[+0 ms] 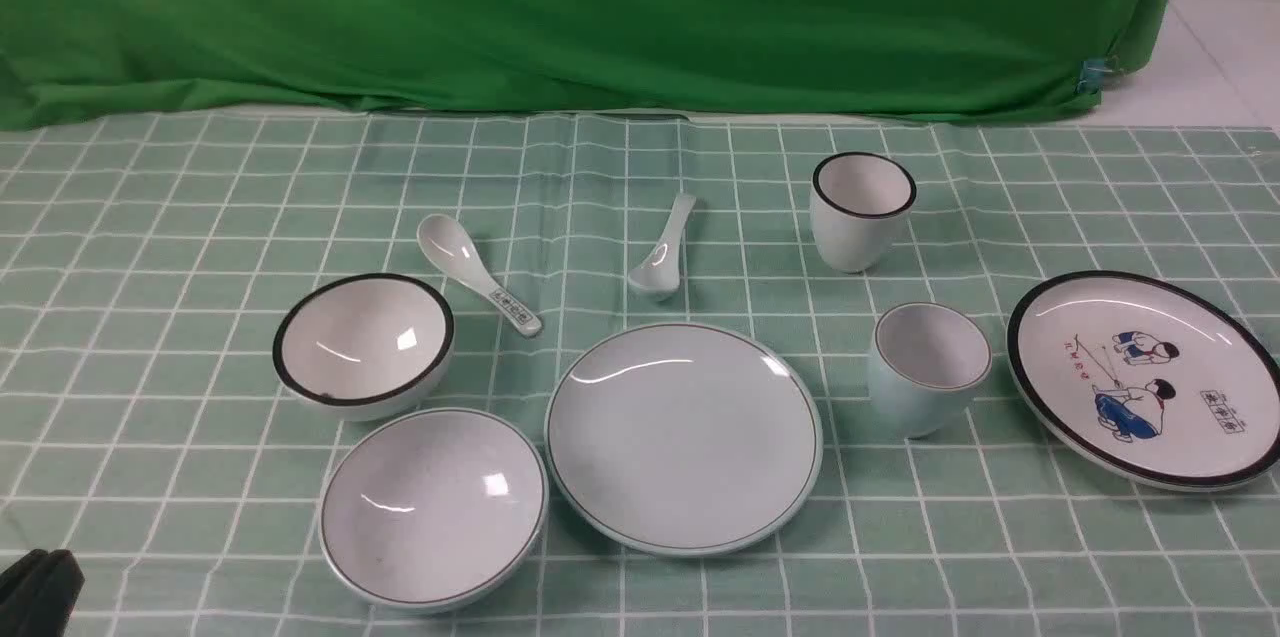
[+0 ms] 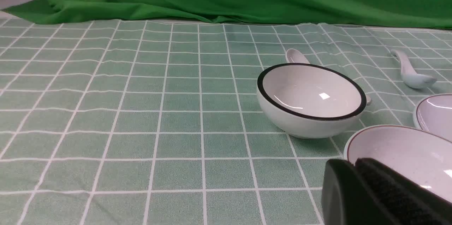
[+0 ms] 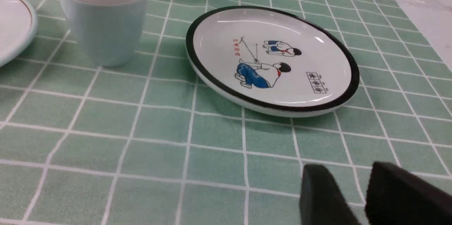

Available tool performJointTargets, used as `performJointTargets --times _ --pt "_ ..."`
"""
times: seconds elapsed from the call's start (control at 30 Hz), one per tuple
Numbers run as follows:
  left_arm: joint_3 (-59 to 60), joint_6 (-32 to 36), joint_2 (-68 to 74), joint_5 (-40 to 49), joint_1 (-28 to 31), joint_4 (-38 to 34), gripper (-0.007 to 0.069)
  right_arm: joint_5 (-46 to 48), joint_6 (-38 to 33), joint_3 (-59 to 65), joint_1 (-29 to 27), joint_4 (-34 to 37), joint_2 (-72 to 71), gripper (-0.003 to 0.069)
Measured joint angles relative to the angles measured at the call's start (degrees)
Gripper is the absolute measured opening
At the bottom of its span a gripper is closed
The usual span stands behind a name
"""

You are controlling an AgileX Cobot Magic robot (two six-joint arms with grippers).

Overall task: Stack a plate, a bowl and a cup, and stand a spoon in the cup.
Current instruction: Use the left arm to grab a blue rice bowl

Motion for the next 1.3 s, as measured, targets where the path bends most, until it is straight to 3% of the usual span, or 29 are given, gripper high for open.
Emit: performJointTargets --times 0.63,0.87,0.97,1.1,1.2,1.3 --pt "0.0 0.0 0.0 -1.44 0.0 -0.35 0.0017 -0.12 0.0 0.0 0.0 0.0 0.0 0.0242" --pt "0.0 -6.04 0.0 -18.17 0.0 -13.63 0.0017 -0.18 0.0 0.0 0.0 0.0 0.0 0.0242" --pt "0.0 -7.52 0.0 -26.44 0.0 -14.63 0.0017 -0.18 0.0 0.0 0.0 0.0 0.0 0.0242" --pt "0.0 -18.64 0.0 -38.15 0.0 -14.87 0.0017 -0.38 0.0 0.0 0.0 0.0 0.0 0.0242" --pt "-1.34 -23.58 0.0 -40.79 0.0 -14.84 0.0017 -2.59 1.54 0.0 0.0 1.21 0.0 0.0242" --pt "-7.52 -25.28 0.64 -38.37 0.0 -13.14 0.0017 -7.84 8.95 0.0 0.08 6.18 0.0 0.0242"
